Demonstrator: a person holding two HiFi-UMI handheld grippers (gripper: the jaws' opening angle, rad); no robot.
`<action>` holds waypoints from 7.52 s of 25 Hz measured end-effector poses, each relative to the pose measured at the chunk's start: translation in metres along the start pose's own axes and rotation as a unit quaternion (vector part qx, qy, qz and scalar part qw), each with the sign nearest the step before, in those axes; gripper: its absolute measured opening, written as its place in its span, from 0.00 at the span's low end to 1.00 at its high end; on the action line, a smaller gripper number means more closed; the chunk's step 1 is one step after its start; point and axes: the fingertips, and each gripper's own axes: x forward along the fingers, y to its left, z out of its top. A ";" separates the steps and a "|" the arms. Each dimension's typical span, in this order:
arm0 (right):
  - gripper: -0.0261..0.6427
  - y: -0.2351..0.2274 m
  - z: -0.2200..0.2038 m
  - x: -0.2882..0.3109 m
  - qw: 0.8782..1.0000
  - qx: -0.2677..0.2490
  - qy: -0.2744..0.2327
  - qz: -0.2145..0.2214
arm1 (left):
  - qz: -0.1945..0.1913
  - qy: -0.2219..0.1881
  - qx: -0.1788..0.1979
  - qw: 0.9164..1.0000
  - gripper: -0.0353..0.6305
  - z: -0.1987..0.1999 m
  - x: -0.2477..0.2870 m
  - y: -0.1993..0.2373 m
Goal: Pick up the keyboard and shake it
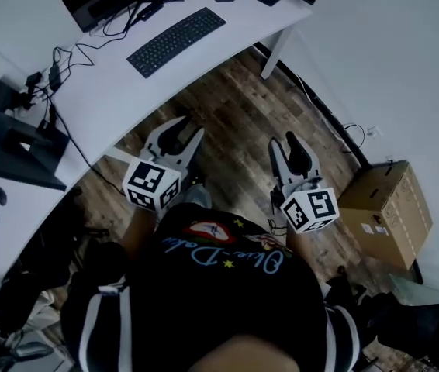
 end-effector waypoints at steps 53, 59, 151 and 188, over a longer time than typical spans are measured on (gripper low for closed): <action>0.33 -0.158 -0.066 0.577 0.933 0.034 0.244 0.263 | 0.355 0.019 -0.158 0.921 0.26 0.002 0.147 0.351; 0.37 -0.168 -0.121 0.624 0.887 0.030 0.347 0.302 | 0.413 0.017 -0.167 0.895 0.26 0.007 0.149 0.357; 0.30 -0.103 -0.051 0.670 0.897 -0.027 0.214 0.385 | 0.490 0.051 -0.213 0.844 0.32 -0.049 0.064 0.443; 0.30 -0.070 0.125 0.641 0.905 -0.093 -0.109 0.401 | 0.561 -0.089 0.004 0.823 0.33 0.109 0.024 0.444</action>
